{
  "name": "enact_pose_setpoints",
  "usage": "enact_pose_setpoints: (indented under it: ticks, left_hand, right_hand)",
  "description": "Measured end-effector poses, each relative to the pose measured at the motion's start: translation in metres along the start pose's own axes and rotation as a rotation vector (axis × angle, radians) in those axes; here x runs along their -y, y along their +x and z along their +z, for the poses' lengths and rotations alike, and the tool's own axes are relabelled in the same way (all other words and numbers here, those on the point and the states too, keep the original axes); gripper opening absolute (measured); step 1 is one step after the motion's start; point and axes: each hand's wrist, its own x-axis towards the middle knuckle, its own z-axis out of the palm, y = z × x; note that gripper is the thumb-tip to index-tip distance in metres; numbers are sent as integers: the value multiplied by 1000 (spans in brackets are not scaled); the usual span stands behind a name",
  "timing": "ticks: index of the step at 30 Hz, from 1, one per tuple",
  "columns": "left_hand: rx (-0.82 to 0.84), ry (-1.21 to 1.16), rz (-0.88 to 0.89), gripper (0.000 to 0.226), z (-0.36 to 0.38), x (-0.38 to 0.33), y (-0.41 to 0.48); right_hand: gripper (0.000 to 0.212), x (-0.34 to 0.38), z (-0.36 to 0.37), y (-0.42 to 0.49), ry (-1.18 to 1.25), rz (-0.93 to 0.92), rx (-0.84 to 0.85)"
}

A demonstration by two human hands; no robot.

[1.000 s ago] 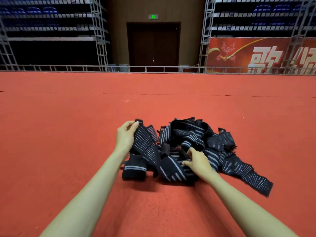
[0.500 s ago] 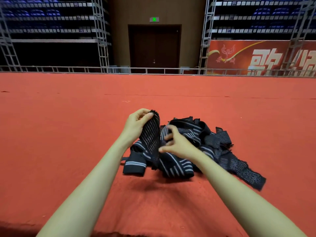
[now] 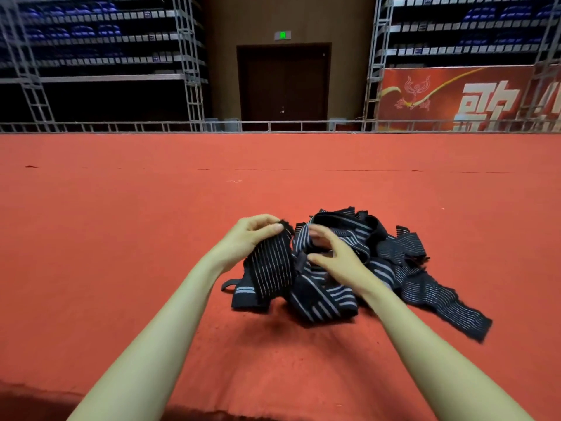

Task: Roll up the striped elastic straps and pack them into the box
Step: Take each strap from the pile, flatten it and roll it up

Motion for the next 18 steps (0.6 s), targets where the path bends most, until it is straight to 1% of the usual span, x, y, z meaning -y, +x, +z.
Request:
enact_pose_setpoints:
  ticks: [1,2,3,5,6,7,8,9,11,12,13,14,15,17,18]
  left_hand:
    - [42,-3,0,12,3,0,0]
    - [69,3,14,12,6,0,-1]
    - [84,5,36,12,8,-2,-1]
    - [91,-27,75,12,12,-5,-2]
    - [73,-51,90,11,13,-6,-1]
    - [33,-55,113,10,15,-5,-1]
    - [-46,-13,144,7,18,-3,0]
    - [-159,68,175,7,23,0,1]
    - [-430,210,216,16,41,10,-2]
    - [-526,212,229,16,53,14,-6]
    - [-567,184,251,12,65,17,-12]
    - [-555,147,266,9,75,21,-17]
    - [-497,91,261,9,85,23,-22]
    - [-353,-14,207,24,103,26,-31]
    - [-326,-30,191,32,107,27,-33]
  right_hand:
    - [61,17,-9,0,5,-52,65]
    - [62,29,-15,0,-41,-81,139]
    - [58,37,-19,0,-106,-106,198]
    - [39,47,-25,2,-192,-119,203]
    - [31,50,-27,0,-179,-114,179]
    - [27,53,-30,-3,-133,-111,160]
    - [26,57,-33,-7,-89,-112,142]
    - [24,60,-37,-11,-54,-118,131]
    - [20,68,-42,-17,-8,-138,107]
    - [17,70,-45,-20,3,-139,93]
    - [15,73,-47,-23,20,-132,87]
    - [14,75,-49,-23,40,-115,88]
    - [15,78,-52,-26,72,-90,96]
    - [16,78,-56,-30,106,-51,109]
    - [16,77,-59,-33,98,-48,114]
